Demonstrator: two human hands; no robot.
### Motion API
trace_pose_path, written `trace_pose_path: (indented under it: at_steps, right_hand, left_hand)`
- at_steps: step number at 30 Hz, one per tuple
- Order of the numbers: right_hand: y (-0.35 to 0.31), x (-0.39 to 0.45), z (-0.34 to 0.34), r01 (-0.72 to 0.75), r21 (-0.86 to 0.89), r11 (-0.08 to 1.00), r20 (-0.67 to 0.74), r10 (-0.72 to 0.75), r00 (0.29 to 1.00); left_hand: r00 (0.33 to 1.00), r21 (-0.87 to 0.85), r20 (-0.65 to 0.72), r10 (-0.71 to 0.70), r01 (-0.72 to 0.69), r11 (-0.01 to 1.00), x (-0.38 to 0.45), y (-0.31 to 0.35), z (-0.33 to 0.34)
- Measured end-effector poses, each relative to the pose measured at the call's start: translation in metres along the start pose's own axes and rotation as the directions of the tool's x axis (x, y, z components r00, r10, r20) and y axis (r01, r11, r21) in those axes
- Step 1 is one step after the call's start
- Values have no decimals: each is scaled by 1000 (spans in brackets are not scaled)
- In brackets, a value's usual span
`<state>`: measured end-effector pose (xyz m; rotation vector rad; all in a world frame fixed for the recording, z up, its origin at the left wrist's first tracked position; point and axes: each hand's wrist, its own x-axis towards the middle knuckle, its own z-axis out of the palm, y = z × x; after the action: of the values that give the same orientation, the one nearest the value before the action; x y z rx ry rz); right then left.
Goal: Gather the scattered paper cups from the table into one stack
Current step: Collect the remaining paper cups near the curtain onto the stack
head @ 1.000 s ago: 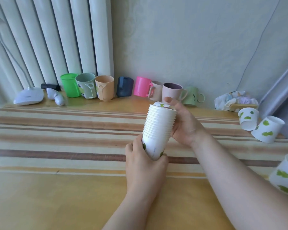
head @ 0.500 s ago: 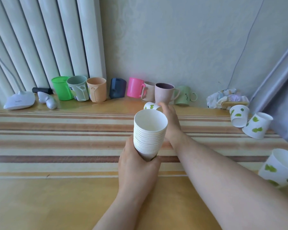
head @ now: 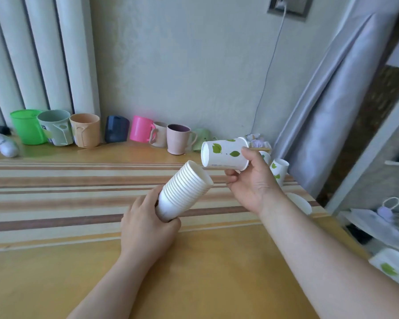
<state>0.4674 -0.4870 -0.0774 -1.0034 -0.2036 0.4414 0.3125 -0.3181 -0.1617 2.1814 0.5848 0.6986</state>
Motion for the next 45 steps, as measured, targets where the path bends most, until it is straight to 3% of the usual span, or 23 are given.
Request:
trace_pose_path:
  at_steps: [3,5,7,11,16,17,19,21,23,25,27,30,32,34,35,36,38,42,45]
  right_hand:
    - [-17,-29,-10,87,-268,960,33,-81,996]
    - [-16,-45,-15,150,-545,825,86,-123,989]
    - [-11,-59,-18,181,-681,710,121,-135,983]
    - [2,-85,-24,232,-765,601,178,-149,973]
    - [8,-115,-37,274,-763,585,264,-105,959]
    - [6,-117,-42,287,-784,551,258,-132,957]
    - [-3,-113,-60,301,-866,399,176,-321,931]
    - [-14,-102,-81,220,-948,231,55,-559,827]
    - [-26,-89,-99,18,-980,196,-115,-646,755]
    - [-29,-80,-114,-206,-966,155,-257,-544,799]
    - [-24,-75,-122,-315,-944,98,-327,-414,850]
    - [-11,-70,-117,-239,-929,281,-341,-406,848]
    - [-5,-67,-106,-130,-841,525,-369,-381,848]
    - [-3,-66,-87,2,-493,870,-418,-239,876]
    - [-5,-67,-76,53,-279,959,-385,-162,909]
    - [-8,-70,-63,84,-121,989,-335,-120,935]
    - [-13,-77,-43,121,-75,990,-238,-136,962]
    - [-11,-87,-24,201,-276,940,-73,-229,971]
    - [-4,-87,-24,225,-493,840,-8,-263,965]
  left_hand:
    - [997,73,33,69,-71,995,-9,5,0]
    - [990,104,58,130,-136,985,-15,6,1]
    - [978,120,78,193,-201,972,-20,8,2]
    - [960,81,156,231,-245,966,-26,12,-2]
    - [944,-17,237,229,-232,973,-32,14,-2]
    - [942,-37,252,221,-219,975,-33,14,0]
    - [938,-90,281,204,-186,978,-34,11,2]
    - [931,-140,307,197,-160,977,-33,7,3]
    - [918,-180,332,216,-163,970,-33,4,3]
    - [906,-201,351,235,-173,964,-34,3,3]
    - [898,-209,359,255,-189,960,-33,2,5]
    - [893,-214,361,268,-200,956,-31,1,7]
    - [897,-212,349,272,-207,955,-31,1,8]
    - [909,-188,309,279,-230,955,-31,2,9]
    - [921,-164,278,274,-235,958,-30,2,10]
    - [932,-138,251,260,-232,963,-28,2,11]
    - [949,-106,222,225,-206,973,-25,0,12]
    - [954,-67,204,218,-209,976,-25,-2,12]
    - [953,-58,200,227,-220,974,-27,-1,11]
